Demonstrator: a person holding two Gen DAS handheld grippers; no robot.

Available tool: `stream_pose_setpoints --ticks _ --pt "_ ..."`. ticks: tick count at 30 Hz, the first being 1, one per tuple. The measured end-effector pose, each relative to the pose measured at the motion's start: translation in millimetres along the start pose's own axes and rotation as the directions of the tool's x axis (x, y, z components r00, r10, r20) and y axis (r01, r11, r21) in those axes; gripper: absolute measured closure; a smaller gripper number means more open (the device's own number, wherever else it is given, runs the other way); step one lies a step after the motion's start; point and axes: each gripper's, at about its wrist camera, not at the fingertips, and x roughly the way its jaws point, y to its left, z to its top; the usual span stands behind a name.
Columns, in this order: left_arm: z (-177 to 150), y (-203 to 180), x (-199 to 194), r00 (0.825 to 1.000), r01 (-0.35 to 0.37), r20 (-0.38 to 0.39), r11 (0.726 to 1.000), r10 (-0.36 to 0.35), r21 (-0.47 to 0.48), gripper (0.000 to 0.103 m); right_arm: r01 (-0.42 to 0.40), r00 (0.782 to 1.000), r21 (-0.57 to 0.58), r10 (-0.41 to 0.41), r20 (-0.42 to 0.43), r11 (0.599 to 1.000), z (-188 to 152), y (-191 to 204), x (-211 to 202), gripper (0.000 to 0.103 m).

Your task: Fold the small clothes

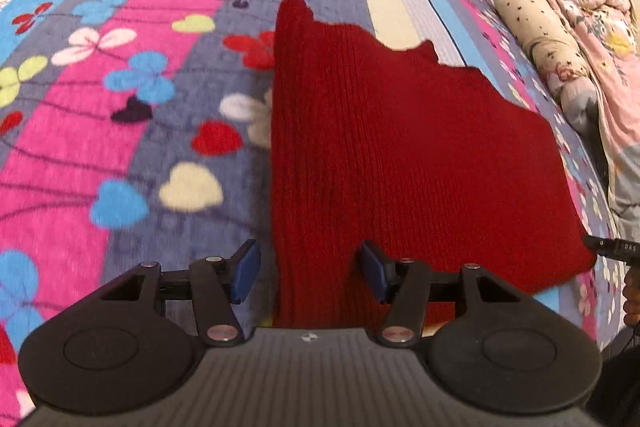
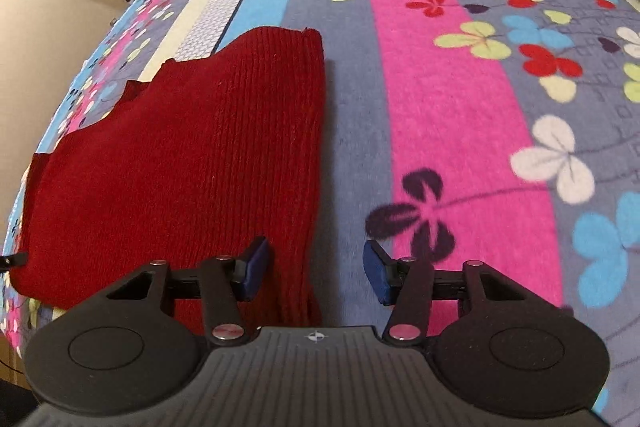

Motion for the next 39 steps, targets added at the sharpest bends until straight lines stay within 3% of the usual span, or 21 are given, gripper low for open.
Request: stream_pose_setpoints --ticks 5,6,7,8,9,12,16,18,20,23,24,25,27,29,32,34,37,39 --pt "-16.6 -0.3 -0.8 1.000 -0.006 -0.002 1.000 0.006 -0.030 0.043 -0.002 1.000 0.001 0.002 0.015 1.000 -17.5 8.2 -1.8 0.069" --pt "-18.3 -1.4 -1.2 1.000 -0.009 0.007 0.999 0.009 -0.032 0.049 -0.002 1.000 -0.008 0.002 0.027 1.000 -20.4 11.0 -2.5 0.077" --pt "-20.1 -2.8 -1.9 1.000 0.002 0.016 0.999 -0.001 -0.034 0.066 0.004 0.999 -0.020 -0.003 0.046 1.000 -22.7 14.5 -4.1 0.082" --pt "-21.5 -4.6 -3.1 1.000 0.001 0.026 0.999 0.000 -0.035 0.071 0.010 0.998 -0.032 -0.008 0.062 0.999 -23.7 17.2 -5.2 0.084" --pt "-23.5 -7.9 -5.8 0.999 -0.014 0.041 1.000 0.015 -0.020 0.089 0.015 0.997 -0.044 -0.011 0.080 0.999 -25.1 19.7 -7.6 0.088" --pt "-27.5 -13.6 -23.4 0.996 -0.009 0.087 1.000 0.008 0.004 0.089 -0.009 0.987 -0.035 0.014 0.157 0.999 -23.4 19.9 -24.5 0.091" --pt "-39.2 -12.9 -71.9 0.974 0.095 0.209 0.995 -0.086 -0.034 0.090 -0.112 0.946 0.030 0.097 0.308 0.993 -18.4 8.5 -70.9 0.092" --pt "-48.8 -14.0 -79.3 0.974 0.105 0.206 0.993 -0.094 -0.045 0.090 -0.090 0.942 0.021 0.078 0.326 0.996 -20.7 6.5 -82.1 0.092" --pt "-54.4 -12.4 -67.8 0.986 0.096 0.141 0.993 -0.085 -0.073 0.089 -0.049 0.962 0.041 0.036 0.271 0.998 -19.6 -3.0 -73.6 0.092" --pt "-52.2 -15.4 -47.3 0.998 -0.020 0.059 1.000 0.020 -0.015 0.083 0.033 0.995 0.082 -0.040 0.091 0.996 -22.1 -14.8 -35.9 0.090" --pt "-50.9 -15.8 -45.1 0.996 -0.067 0.066 0.998 0.066 0.003 0.071 0.070 0.995 0.075 -0.075 0.066 0.995 -23.2 -14.4 -28.3 0.088" --pt "-49.4 -16.3 -46.2 0.992 -0.095 0.086 0.995 0.094 0.010 0.065 0.106 0.992 0.052 -0.109 0.062 0.993 -23.6 -10.4 -25.4 0.086" --pt "-46.4 -20.0 -53.8 0.982 -0.128 0.147 0.991 0.123 0.028 0.065 0.181 0.977 -0.014 -0.178 0.115 0.983 -22.3 2.7 -30.9 0.075" --pt "-44.3 -22.6 -60.8 0.977 -0.094 0.196 0.995 0.088 0.023 0.065 0.224 0.958 -0.044 -0.212 0.193 0.974 -21.7 11.4 -41.4 0.067" --pt "-39.5 -27.0 -57.5 0.977 -0.049 0.209 0.998 0.041 0.032 0.065 0.151 0.960 -0.048 -0.135 0.245 0.987 -19.0 10.4 -46.6 0.067" --pt "-38.6 -33.2 -45.0 0.983 -0.068 0.176 0.995 0.055 0.071 0.065 0.100 0.977 -0.074 -0.084 0.196 0.992 -19.0 9.4 -32.9 0.068" --pt "-41.2 -33.8 -12.2 0.984 -0.174 0.044 0.979 0.171 0.103 0.060 0.154 0.988 -0.081 -0.152 0.039 0.985 -23.1 4.8 2.8 0.058" --pt "-37.6 -33.2 -9.1 0.983 -0.180 0.043 0.980 0.177 0.083 0.058 0.166 0.985 -0.046 -0.164 0.046 0.985 -21.0 2.1 3.2 0.052"
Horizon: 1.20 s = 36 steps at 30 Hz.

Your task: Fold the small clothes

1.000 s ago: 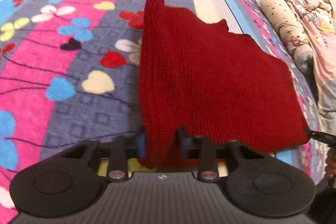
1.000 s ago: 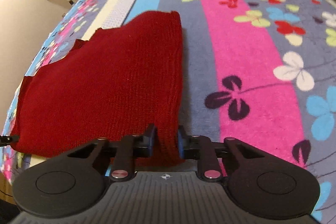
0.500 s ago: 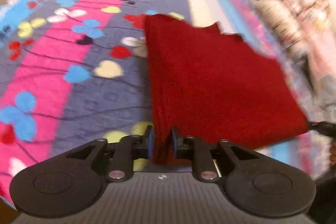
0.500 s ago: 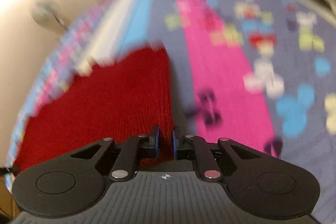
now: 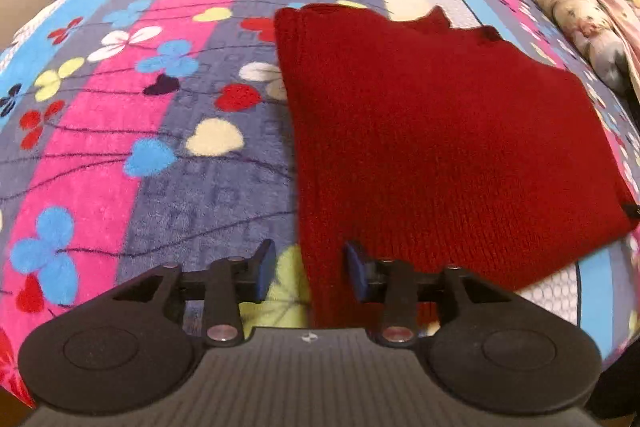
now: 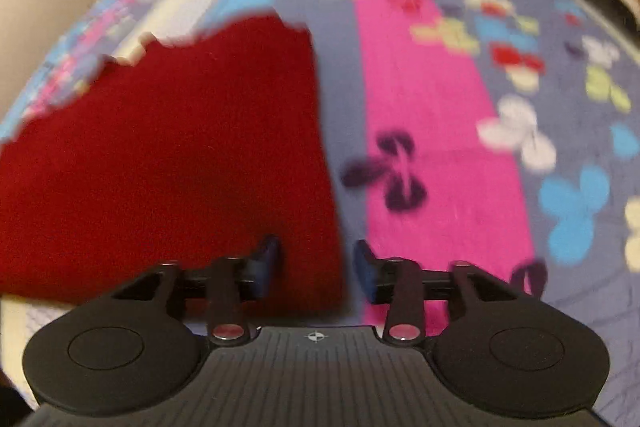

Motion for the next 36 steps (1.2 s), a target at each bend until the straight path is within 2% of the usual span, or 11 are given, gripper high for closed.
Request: stream_pose_setpoints --ticks 4,6,8,11,15,21,26,29,31,33,36 --pt "5.3 2.9 -16.0 0.994 0.028 0.110 1.000 -0.027 -0.010 0.059 0.000 0.996 -0.038 0.003 0.086 0.999 3.1 5.2 -14.0 0.052" --pt "4.0 5.0 -3.0 0.999 -0.002 0.049 1.000 0.002 -0.013 0.059 0.024 1.000 -0.040 -0.024 0.020 0.999 -1.2 3.2 -1.1 0.050" --pt "2.8 3.9 2.2 1.000 -0.007 0.017 1.000 0.007 -0.011 0.058 0.032 0.999 -0.017 -0.032 0.012 0.999 -2.1 1.1 1.9 0.044" --pt "5.0 4.3 -6.1 0.998 -0.005 0.061 1.000 0.006 -0.012 0.050 0.041 0.998 -0.029 -0.040 0.044 0.999 -2.9 5.7 -4.2 0.044" --pt "6.1 9.1 -18.0 0.993 -0.016 0.113 0.999 0.020 -0.041 0.033 0.060 0.997 -0.035 -0.058 0.053 0.998 -7.5 9.2 -6.9 0.045" --pt "5.0 18.8 -34.0 0.986 -0.028 0.160 0.997 0.040 -0.075 0.023 0.079 0.995 -0.015 -0.078 0.065 0.997 -11.9 12.8 -11.4 0.045" --pt "4.6 37.2 -50.1 0.973 -0.057 0.216 0.991 0.082 -0.120 0.023 0.117 0.988 -0.034 -0.113 0.106 0.993 -14.8 26.7 -19.8 0.046" --pt "3.1 47.8 -62.0 0.959 -0.088 0.257 0.986 0.122 -0.140 0.023 0.149 0.977 -0.050 -0.139 0.162 0.988 -16.3 40.6 -30.4 0.059" --pt "2.8 54.7 -69.9 0.947 -0.119 0.280 0.983 0.155 -0.143 0.023 0.157 0.967 -0.053 -0.143 0.210 0.986 -16.9 52.4 -39.3 0.085" --pt "2.9 62.2 -77.4 0.938 -0.140 0.299 0.980 0.178 -0.145 0.023 0.141 0.960 -0.047 -0.125 0.252 0.989 -16.8 67.7 -47.2 0.098" --pt "1.7 74.2 -87.8 0.924 -0.166 0.318 0.973 0.210 -0.158 0.023 0.112 0.949 -0.074 -0.085 0.305 0.991 -19.3 102.6 -54.8 0.098"
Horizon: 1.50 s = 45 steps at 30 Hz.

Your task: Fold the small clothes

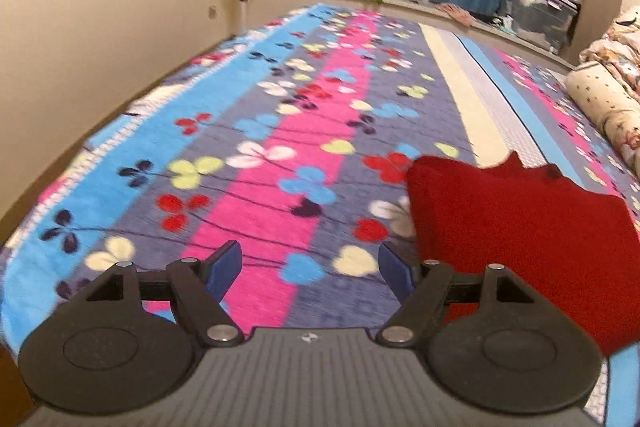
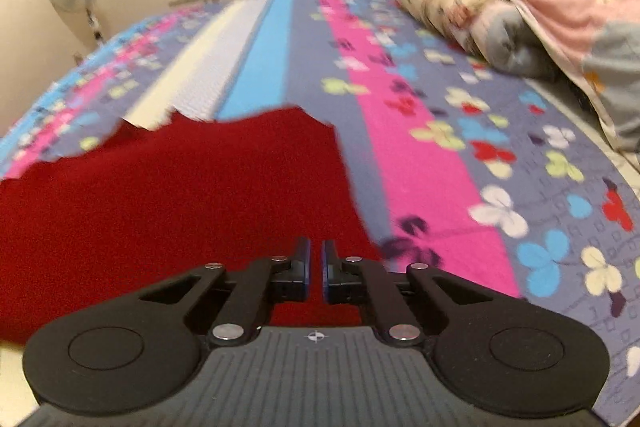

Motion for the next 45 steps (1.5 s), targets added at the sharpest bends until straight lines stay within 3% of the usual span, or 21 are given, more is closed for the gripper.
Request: stream_pose_setpoints --ticks 4,9,12,14,16,18,21,24,26,27,28,31,34,36,38,41,43,45 --pt "-0.6 22.8 -4.3 0.999 -0.048 -0.023 0.999 0.048 -0.015 0.023 -0.103 0.994 -0.043 0.104 0.037 0.994 -2.3 58.9 -7.8 0.098" --pt "-5.8 56.4 -13.1 0.997 -0.069 -0.031 0.994 0.066 -0.084 0.023 -0.262 0.963 -0.181 0.270 0.020 0.948 -18.8 150.1 -8.8 0.097" --pt "-8.9 72.1 -18.9 0.997 -0.072 -0.022 0.991 0.070 -0.109 0.023 -0.353 0.930 -0.317 0.368 -0.016 0.880 -38.0 208.0 -13.4 0.095" --pt "-10.0 78.2 -21.1 0.997 -0.071 -0.017 0.991 0.069 -0.116 0.023 -0.399 0.908 -0.400 0.417 -0.044 0.825 -53.3 243.0 -16.8 0.084" --pt "-11.5 85.5 -23.3 0.998 -0.065 -0.012 0.989 0.064 -0.129 0.023 -0.442 0.885 -0.459 0.459 -0.081 0.771 -67.6 273.8 -19.3 0.064" --pt "-13.1 91.3 -24.2 0.998 -0.062 -0.011 0.988 0.061 -0.141 0.023 -0.471 0.869 -0.505 0.480 -0.123 0.723 -82.0 302.0 -19.5 0.061" --pt "-15.7 97.6 -25.4 0.998 -0.058 -0.012 0.987 0.057 -0.152 0.023 -0.489 0.861 -0.553 0.474 -0.184 0.674 -99.8 334.7 -13.1 0.057" --pt "-15.9 103.0 -25.4 0.998 -0.055 -0.013 0.985 0.054 -0.165 0.023 -0.429 0.893 -0.646 0.406 -0.195 0.632 -116.9 356.2 -3.9 0.053" --pt "-14.8 104.4 -25.0 0.999 -0.050 -0.013 0.984 0.048 -0.172 0.023 -0.390 0.910 -0.679 0.374 -0.181 0.622 -120.1 363.5 0.1 0.058" --pt "-13.9 104.2 -24.3 0.999 -0.047 -0.012 0.984 0.045 -0.173 0.023 -0.392 0.909 -0.675 0.375 -0.182 0.624 -117.6 364.0 -0.3 0.066" --pt "-12.9 103.6 -24.0 0.999 -0.044 -0.010 0.984 0.043 -0.173 0.023 -0.405 0.904 -0.659 0.384 -0.187 0.633 -112.7 362.8 -2.3 0.076" --pt "-10.2 99.9 -22.4 0.999 -0.035 -0.008 0.985 0.034 -0.170 0.023 -0.432 0.888 -0.578 0.438 -0.138 0.693 -81.3 340.2 -17.0 0.083" --pt "-7.8 94.2 -22.2 1.000 -0.025 -0.005 0.987 0.024 -0.162 0.023 -0.451 0.874 -0.383 0.487 -0.004 0.806 -30.6 287.9 -38.8 0.084" --pt "-6.3 89.6 -21.5 1.000 -0.018 -0.003 0.988 0.018 -0.154 0.023 -0.434 0.881 -0.207 0.461 0.106 0.877 0.7 232.7 -48.3 0.084" --pt "-4.7 83.6 -20.5 1.000 -0.010 -0.004 0.989 0.009 -0.144 0.023 -0.377 0.908 -0.004 0.370 0.195 0.926 19.7 166.1 -51.9 0.085" --pt "-2.9 72.3 -17.6 1.000 -0.001 -0.011 0.992 0.000 -0.125 0.023 -0.210 0.955 0.226 0.150 0.256 0.951 22.8 77.8 -50.6 0.085" --pt "-1.3 62.6 -15.7 1.000 0.006 -0.016 0.994 -0.007 -0.108 0.023 -0.054 0.977 0.339 -0.020 0.211 0.939 13.8 30.5 -40.8 0.085" --pt "0.3 52.1 -13.0 1.000 0.013 -0.022 0.996 -0.015 -0.092 0.023 0.102 0.985 0.454 -0.155 0.080 0.885 -1.6 -15.4 -21.4 0.085"
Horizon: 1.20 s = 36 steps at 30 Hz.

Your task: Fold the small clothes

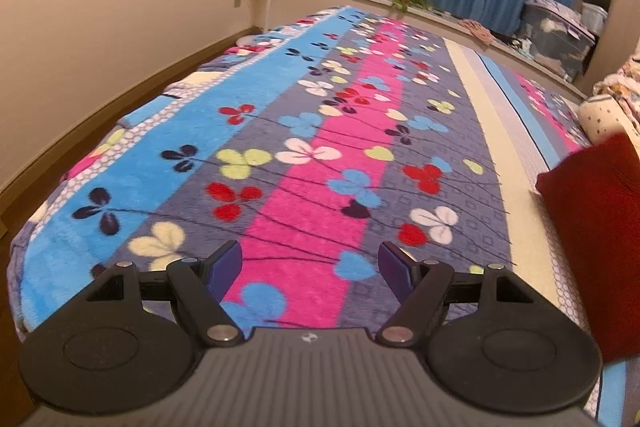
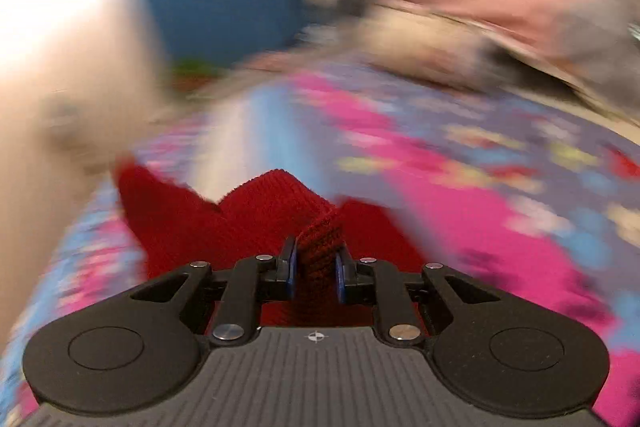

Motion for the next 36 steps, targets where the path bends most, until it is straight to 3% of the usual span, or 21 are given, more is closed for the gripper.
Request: stream_pose_setpoints --ticks 2,3,5,7,11,13,16,20,21,23,24,25,31,33,36 --pt "1.2 -12.6 4.0 1.000 0.007 -0.009 1.000 -0.007 0.016 0.023 0.116 0.986 0.058 -0.108 -0.125 0.992 -1.0 -34.1 23.9 0.083" --pt "1.9 -19.3 6.2 1.000 0.012 -0.014 1.000 -0.011 0.024 0.023 0.135 0.977 0.094 -0.117 -0.177 0.986 -1.0 -48.0 29.3 0.077" --pt "2.9 -34.1 10.5 1.000 0.021 -0.022 0.999 -0.020 0.044 0.023 0.191 0.973 0.105 -0.175 -0.148 0.976 5.1 -60.6 19.1 0.072" --pt "4.4 -50.4 14.8 0.999 0.034 -0.026 0.997 -0.032 0.068 0.023 0.220 0.975 0.045 -0.217 -0.056 0.975 17.9 -59.6 2.9 0.071" --pt "8.2 -78.1 23.8 0.998 0.060 -0.031 0.993 -0.057 0.104 0.023 0.052 0.998 -0.017 -0.052 -0.021 0.999 50.3 -54.9 -19.0 0.071" --pt "9.3 -94.1 27.4 0.997 0.076 -0.034 0.990 -0.072 0.117 0.023 -0.052 0.998 -0.102 0.049 -0.037 0.993 65.3 -45.9 -24.4 0.060" --pt "7.3 -117.6 32.4 0.995 0.099 -0.036 0.983 -0.095 0.154 0.023 -0.212 0.974 -0.267 0.182 -0.133 0.940 78.6 -23.5 -14.5 0.040" --pt "-1.7 -145.9 39.0 0.996 0.093 -0.034 0.967 -0.088 0.236 0.023 -0.350 0.927 -0.437 0.238 -0.291 0.828 65.0 5.7 18.0 0.038" --pt "-4.2 -151.4 41.1 0.996 0.091 -0.035 0.963 -0.084 0.255 0.023 -0.362 0.918 -0.466 0.222 -0.329 0.807 55.7 6.7 29.3 0.040" --pt "-9.3 -160.6 44.6 0.996 0.086 -0.038 0.956 -0.079 0.282 0.023 -0.315 0.925 -0.534 0.129 -0.357 0.784 37.0 4.2 53.4 0.045" --pt "-10.8 -163.3 45.8 0.996 0.086 -0.039 0.953 -0.078 0.289 0.023 -0.301 0.915 -0.557 0.071 -0.396 0.774 25.7 -1.4 67.3 0.065" --pt "-12.6 -166.8 46.5 0.996 0.088 -0.038 0.951 -0.081 0.297 0.023 -0.316 0.898 -0.550 0.058 -0.435 0.773 18.2 -8.3 75.9 0.074" --pt "-24.9 -189.1 40.5 0.992 0.112 0.008 0.910 -0.125 0.398 0.022 -0.398 0.877 -0.542 0.133 -0.462 0.740 30.3 -17.4 68.2 0.078" --pt "-29.6 -199.4 36.0 0.990 0.110 0.033 0.888 -0.139 0.446 0.021 -0.414 0.868 -0.468 0.185 -0.460 0.781 42.7 -25.6 72.0 0.073" --pt "-29.6 -216.6 32.1 0.984 0.143 0.033 0.879 -0.177 0.456 0.017 -0.410 0.868 -0.284 0.275 -0.414 0.867 68.3 -44.4 85.2 0.052"
